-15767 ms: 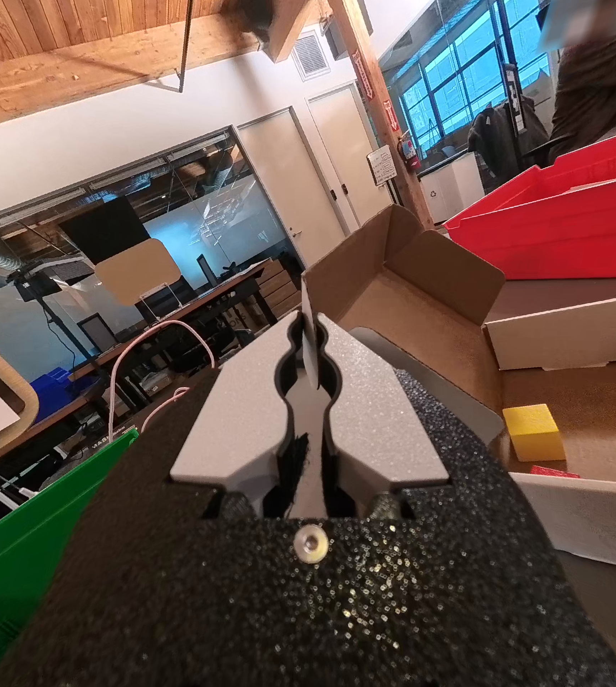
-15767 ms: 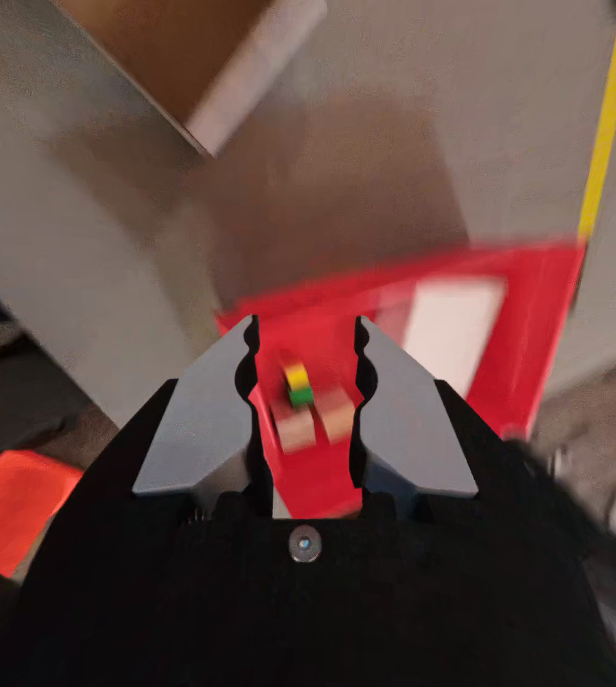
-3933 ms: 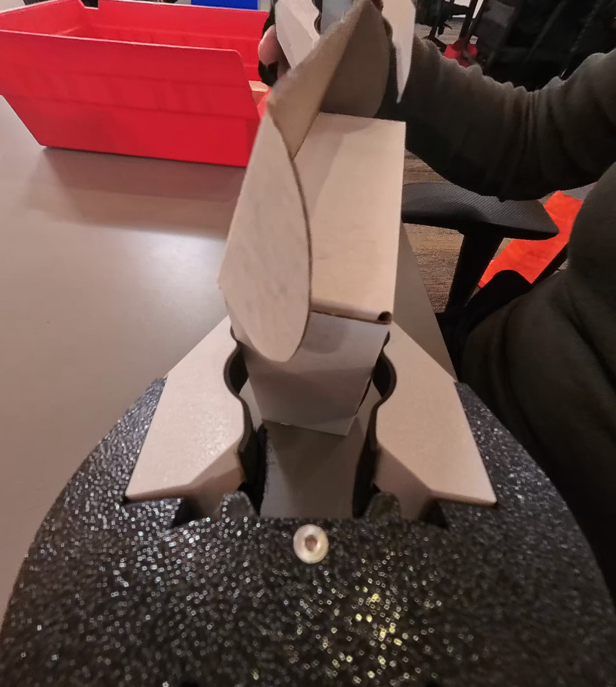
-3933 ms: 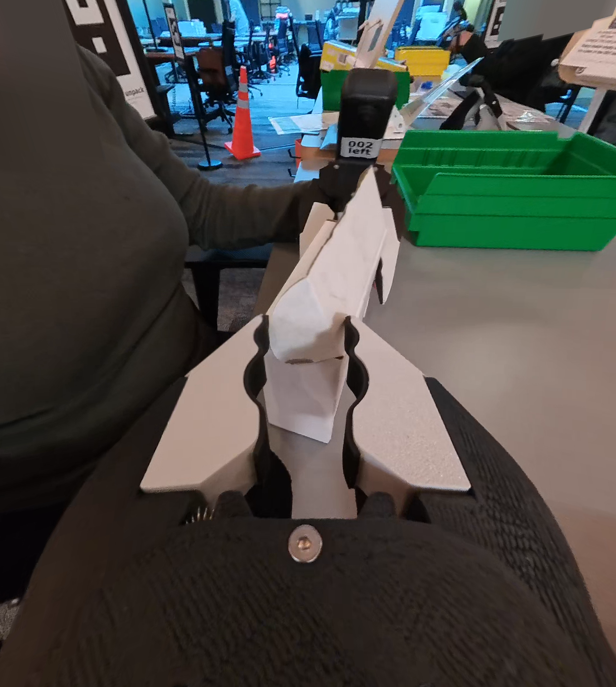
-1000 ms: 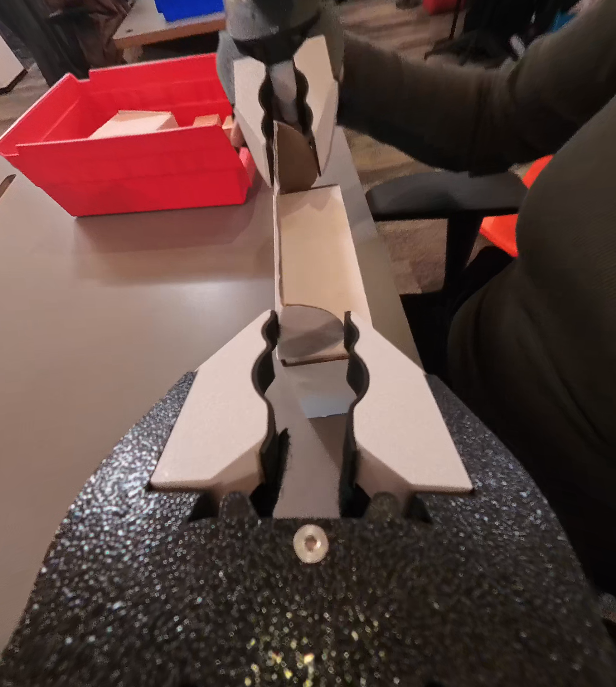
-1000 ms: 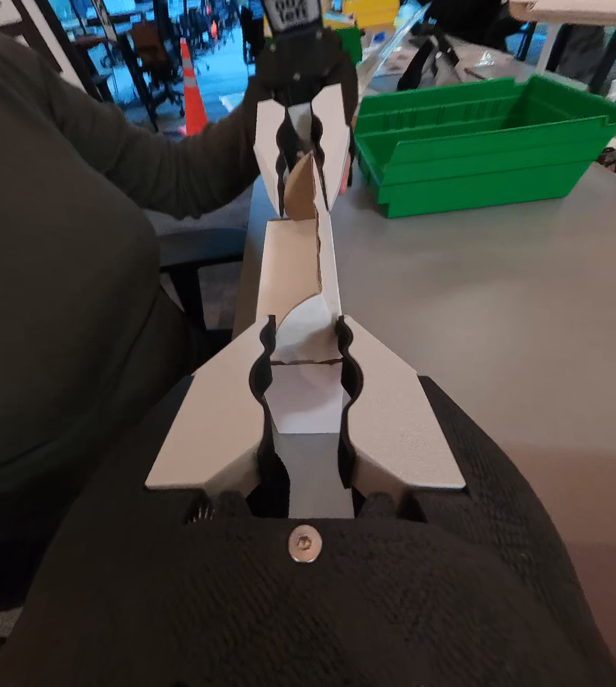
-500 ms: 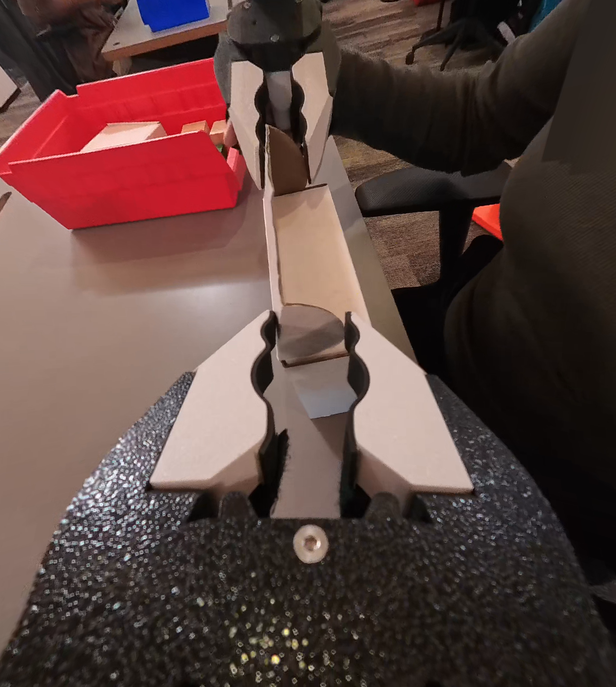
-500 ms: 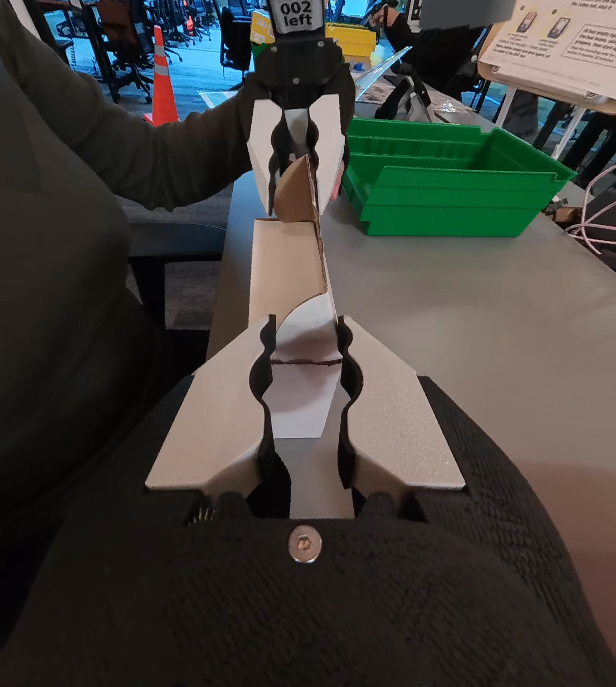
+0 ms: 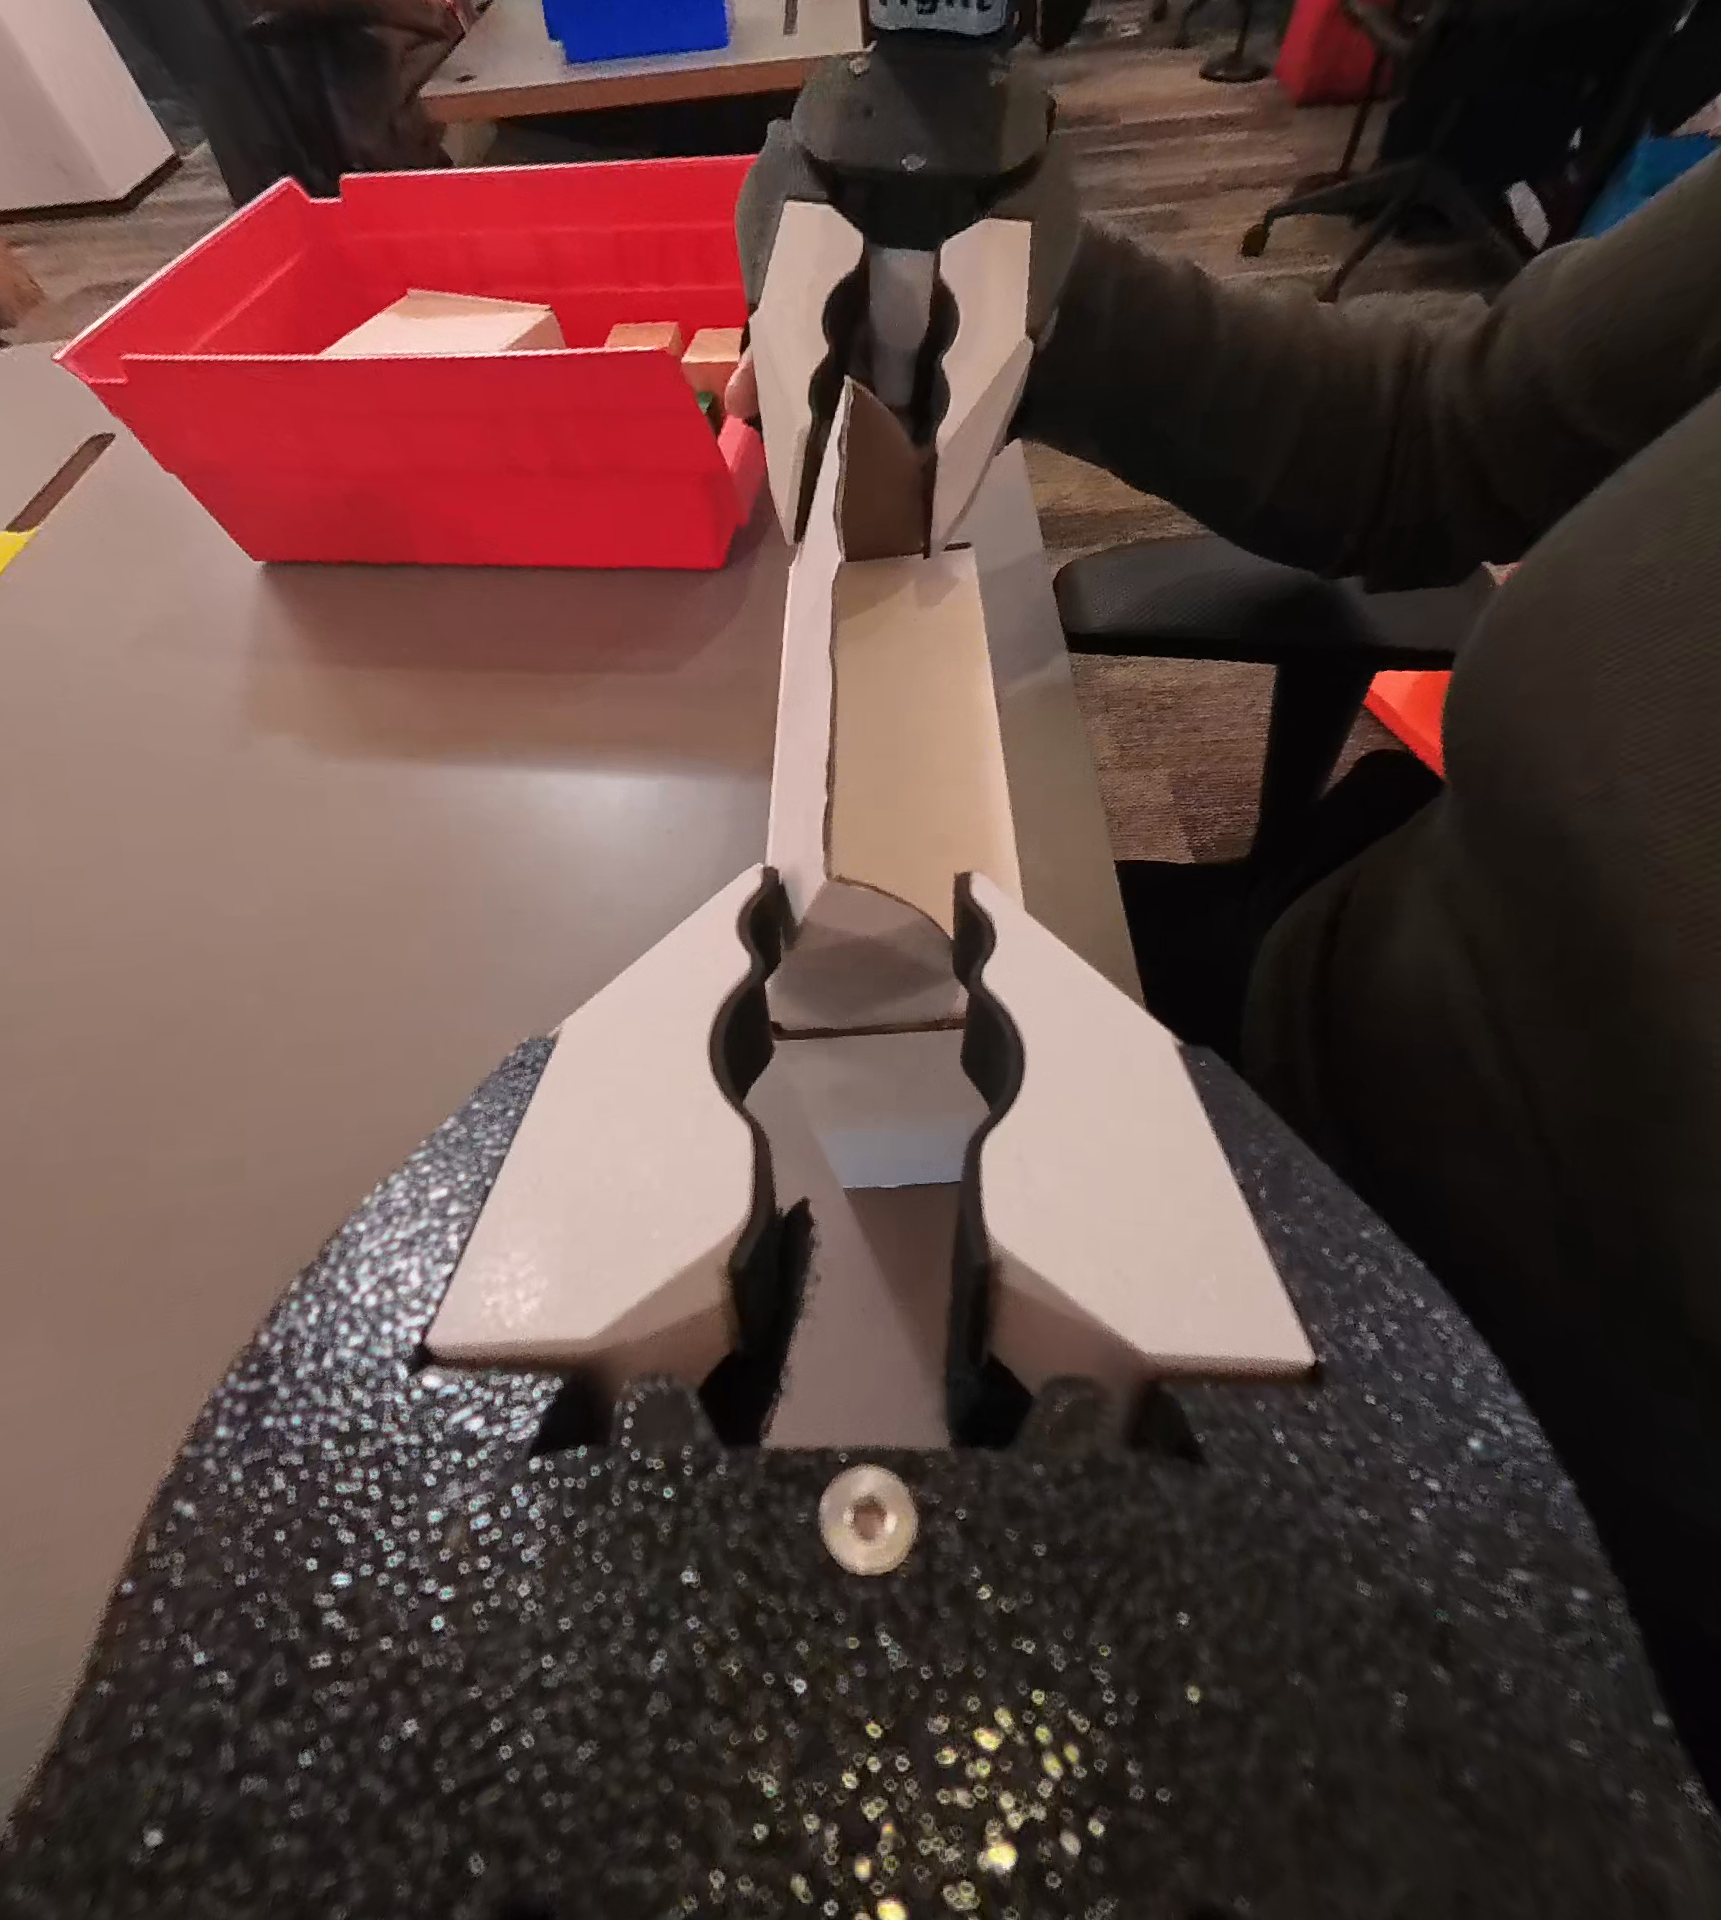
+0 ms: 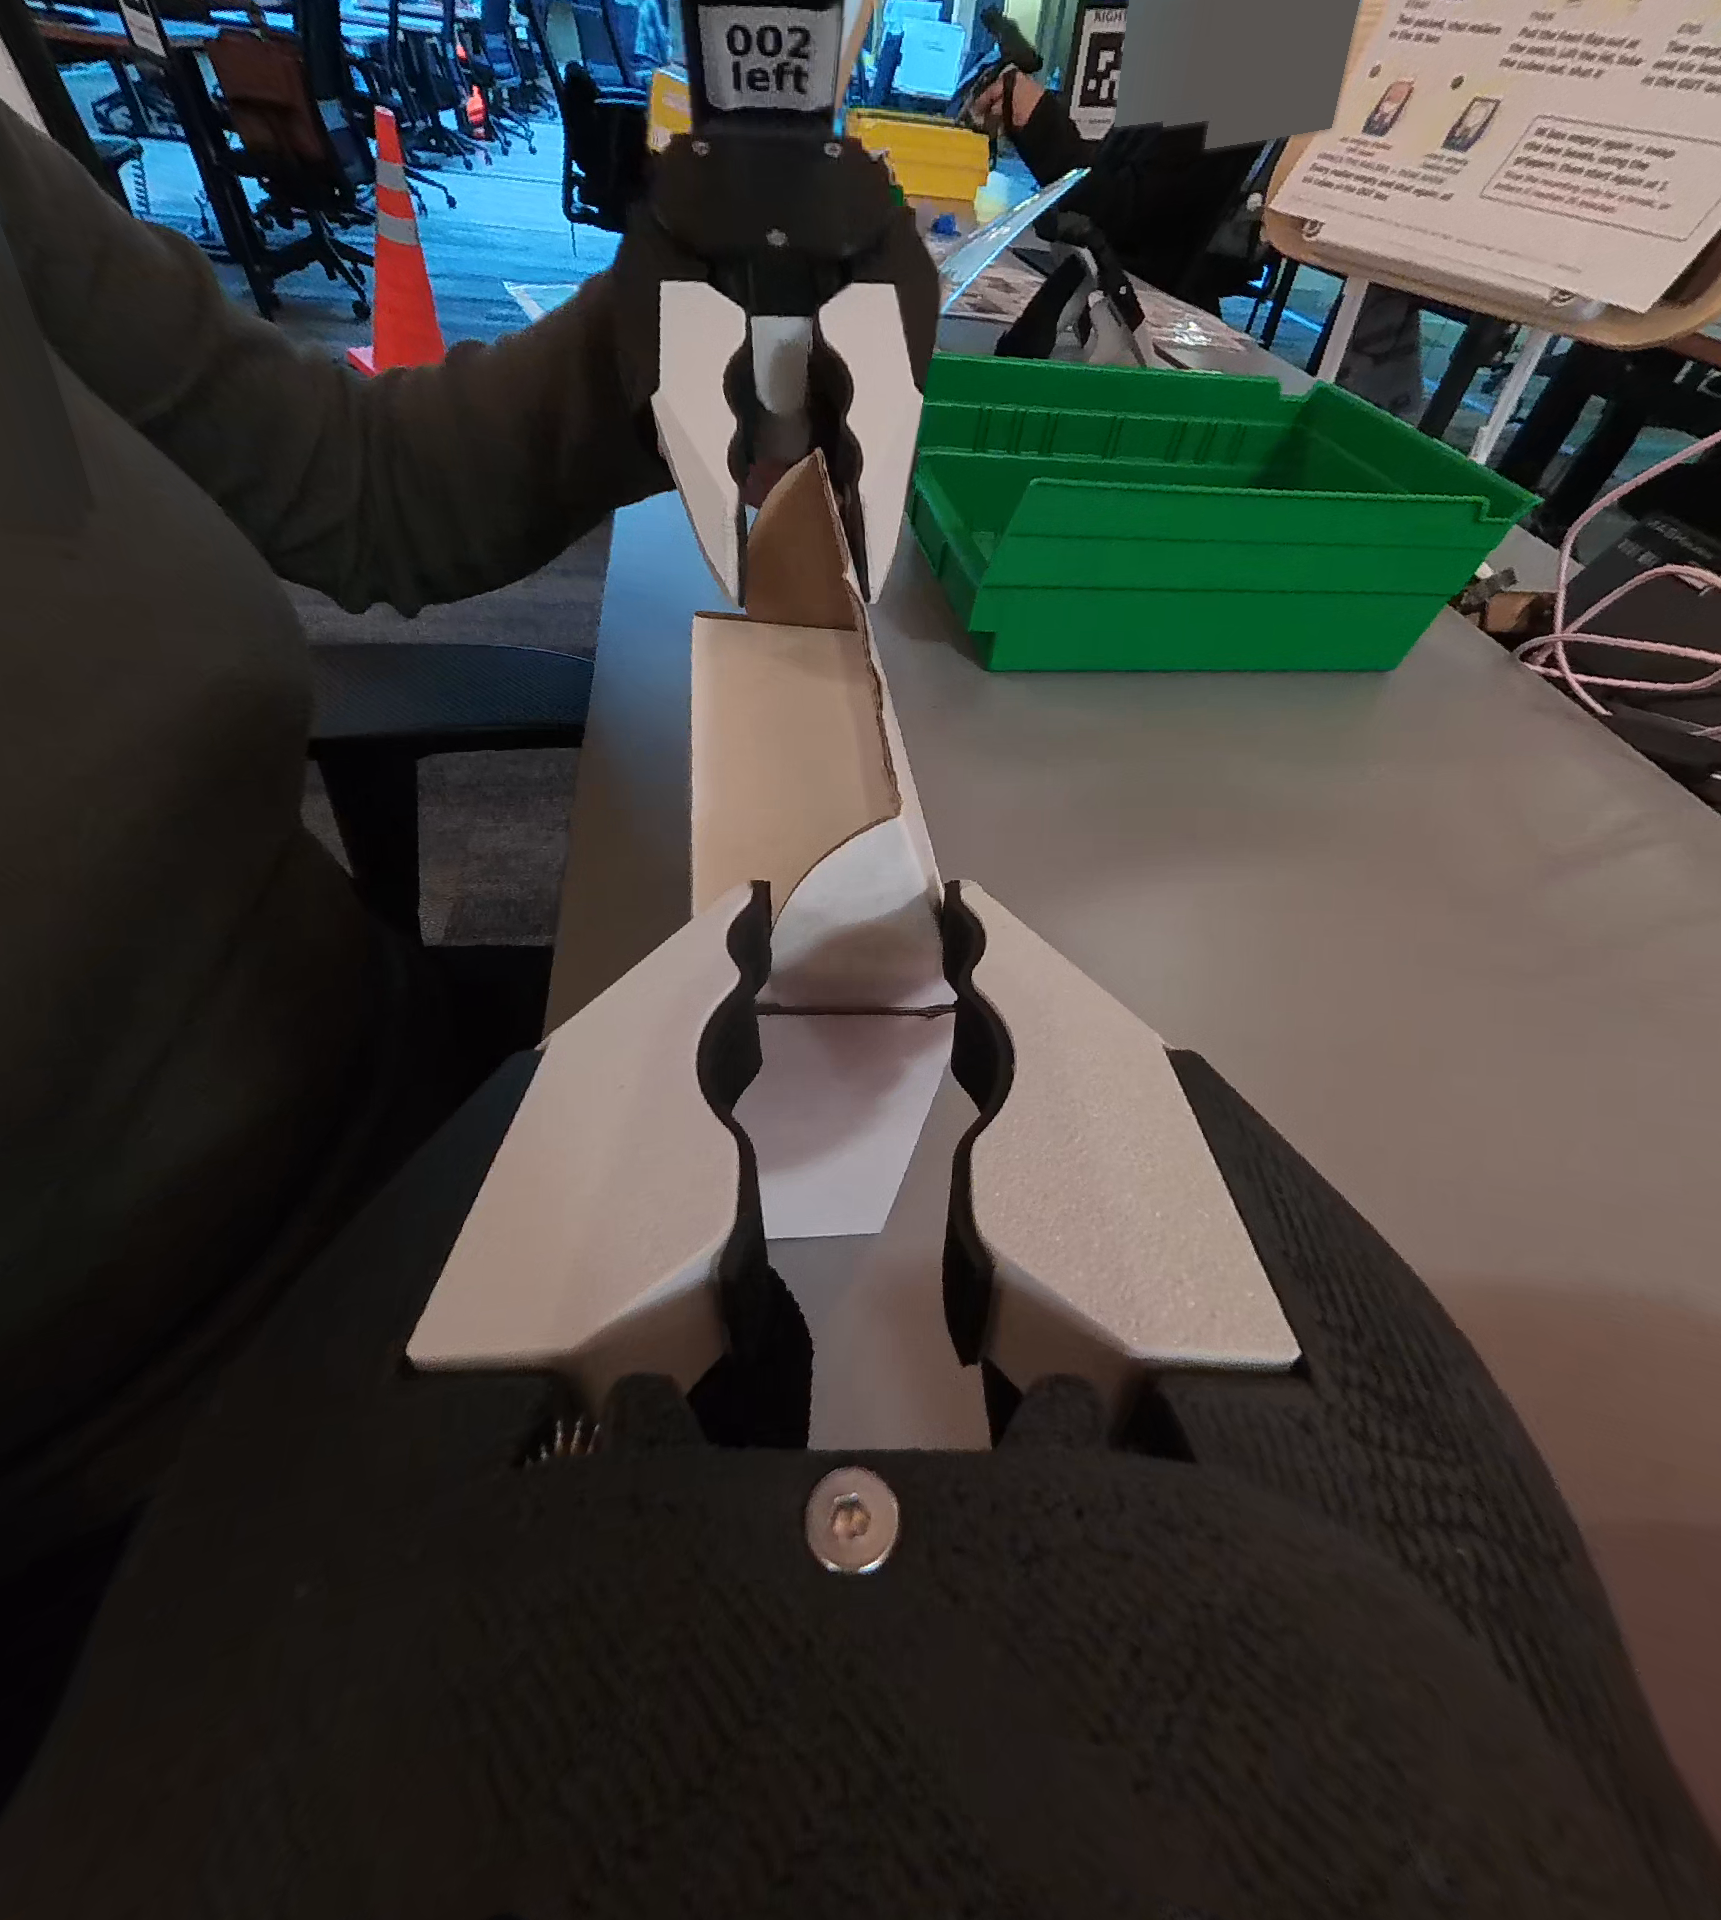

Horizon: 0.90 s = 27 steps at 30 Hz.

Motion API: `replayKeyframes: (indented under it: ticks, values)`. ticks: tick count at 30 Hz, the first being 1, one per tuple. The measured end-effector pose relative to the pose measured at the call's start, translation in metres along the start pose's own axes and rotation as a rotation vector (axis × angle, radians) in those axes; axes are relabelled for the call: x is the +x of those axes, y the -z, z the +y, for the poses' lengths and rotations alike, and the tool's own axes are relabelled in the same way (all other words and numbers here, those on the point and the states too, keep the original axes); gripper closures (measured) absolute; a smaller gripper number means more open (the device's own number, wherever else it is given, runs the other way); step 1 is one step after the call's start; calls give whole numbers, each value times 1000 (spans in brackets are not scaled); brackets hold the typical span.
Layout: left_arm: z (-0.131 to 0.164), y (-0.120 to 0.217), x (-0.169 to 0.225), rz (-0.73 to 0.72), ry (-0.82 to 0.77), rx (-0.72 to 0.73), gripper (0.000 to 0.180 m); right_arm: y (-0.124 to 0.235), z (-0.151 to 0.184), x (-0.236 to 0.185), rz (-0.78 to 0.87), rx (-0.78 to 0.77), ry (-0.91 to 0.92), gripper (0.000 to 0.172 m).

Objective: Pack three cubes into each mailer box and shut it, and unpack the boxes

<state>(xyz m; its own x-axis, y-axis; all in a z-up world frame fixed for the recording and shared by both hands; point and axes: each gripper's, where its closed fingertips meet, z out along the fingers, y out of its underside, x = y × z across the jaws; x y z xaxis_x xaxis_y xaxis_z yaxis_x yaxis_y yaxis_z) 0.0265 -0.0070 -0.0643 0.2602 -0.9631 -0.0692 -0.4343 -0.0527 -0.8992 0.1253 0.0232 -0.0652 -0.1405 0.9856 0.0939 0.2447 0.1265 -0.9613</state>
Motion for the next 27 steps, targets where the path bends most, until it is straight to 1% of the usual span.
replayKeyframes:
  ticks: [6,8,9,10,12,13,14,15,16,18,20,21,22,24,27]
  values:
    - [1,0,5,-29,-36,39,149,-1,2,-4,-12,22,-31,138]
    - [0,0,8,-30,-23,47,148,-2,5,-6,-33,18,-53,127]
    - [0,1,10,-25,-19,50,142,-2,6,-8,-44,11,-62,118]
    - [-1,2,13,-6,-10,59,127,0,6,-9,-43,17,-70,111]
    - [-8,9,19,41,26,117,101,7,-1,-8,-34,67,-71,105]
    - [-14,15,20,58,49,161,97,12,-7,-8,-31,101,-77,103]
    - [-21,22,19,64,69,210,96,18,-14,-7,-25,138,-83,103]
    - [-28,28,17,61,84,260,101,24,-22,-5,-12,179,-90,103]
    - [-34,34,11,36,99,305,113,29,-30,-1,9,222,-102,111]
    - [-43,39,-8,-73,127,353,140,36,-46,12,79,284,-150,148]
    - [-44,36,-25,-180,158,346,165,35,-53,24,150,277,-168,171]
    - [-44,33,-29,-210,176,334,175,31,-54,26,170,255,-168,172]
    - [-44,29,-28,-216,192,326,179,27,-54,26,186,223,-171,172]
    - [-41,21,-24,-229,216,291,180,16,-48,21,191,145,-154,172]
    - [-26,8,-15,-289,179,185,180,4,-30,13,250,2,-58,172]
